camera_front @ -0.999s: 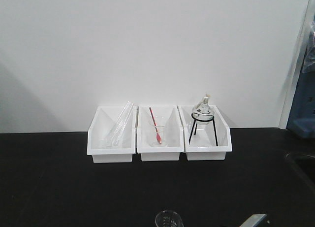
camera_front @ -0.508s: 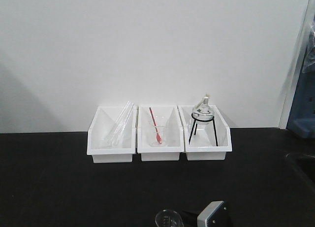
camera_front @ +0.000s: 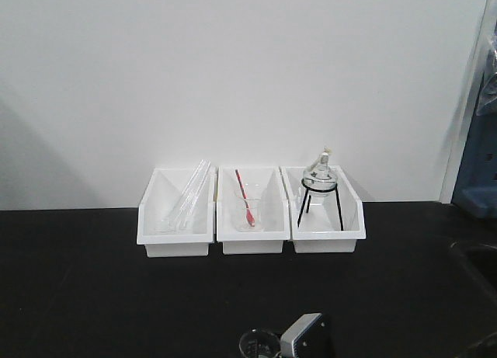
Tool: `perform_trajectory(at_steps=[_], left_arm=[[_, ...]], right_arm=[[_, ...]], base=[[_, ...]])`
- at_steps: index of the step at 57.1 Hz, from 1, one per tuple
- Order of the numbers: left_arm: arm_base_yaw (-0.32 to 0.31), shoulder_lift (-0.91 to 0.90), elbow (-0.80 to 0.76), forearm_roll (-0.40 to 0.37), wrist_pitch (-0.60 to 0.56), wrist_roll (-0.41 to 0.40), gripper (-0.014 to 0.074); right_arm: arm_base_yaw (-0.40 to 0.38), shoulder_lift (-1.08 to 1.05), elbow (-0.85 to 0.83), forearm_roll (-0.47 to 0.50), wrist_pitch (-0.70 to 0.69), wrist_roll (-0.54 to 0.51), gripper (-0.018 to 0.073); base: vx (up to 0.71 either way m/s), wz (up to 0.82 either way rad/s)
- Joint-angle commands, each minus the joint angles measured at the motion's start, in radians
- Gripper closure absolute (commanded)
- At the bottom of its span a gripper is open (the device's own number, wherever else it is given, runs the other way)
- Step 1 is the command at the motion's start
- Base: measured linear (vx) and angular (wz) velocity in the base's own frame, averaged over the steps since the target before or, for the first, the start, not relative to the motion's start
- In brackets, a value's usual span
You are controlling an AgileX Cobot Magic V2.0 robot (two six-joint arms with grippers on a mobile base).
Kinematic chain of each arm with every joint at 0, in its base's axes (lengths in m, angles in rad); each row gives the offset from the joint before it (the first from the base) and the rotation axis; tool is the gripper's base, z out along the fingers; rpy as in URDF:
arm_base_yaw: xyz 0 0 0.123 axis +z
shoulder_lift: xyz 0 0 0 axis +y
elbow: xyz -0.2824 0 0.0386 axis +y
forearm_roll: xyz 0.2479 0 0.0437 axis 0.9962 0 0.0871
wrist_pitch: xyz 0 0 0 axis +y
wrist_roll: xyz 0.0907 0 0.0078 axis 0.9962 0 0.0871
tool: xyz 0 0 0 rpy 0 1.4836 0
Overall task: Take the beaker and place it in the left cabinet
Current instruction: 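Reach the right gripper down to the clear glass beaker and grasp it, then lift the beaker with the right gripper and pull it back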
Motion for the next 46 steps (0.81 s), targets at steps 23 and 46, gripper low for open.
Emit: perform_trajectory(at_steps=[23, 46], left_arm=[[-0.004, -0.018, 0.016, -0.008, -0.084, -0.003, 0.0595], [-0.004, -0.018, 0.016, -0.008, -0.084, -0.003, 0.0595]], right_arm=[[0.0, -0.558, -0.02, -0.049, 0.475, 0.267, 0.0565], [0.0, -1.15, 0.016, -0.094, 1.236, 0.318, 0.0564]], base=[[0.0, 0.0], [0.0, 0.0]])
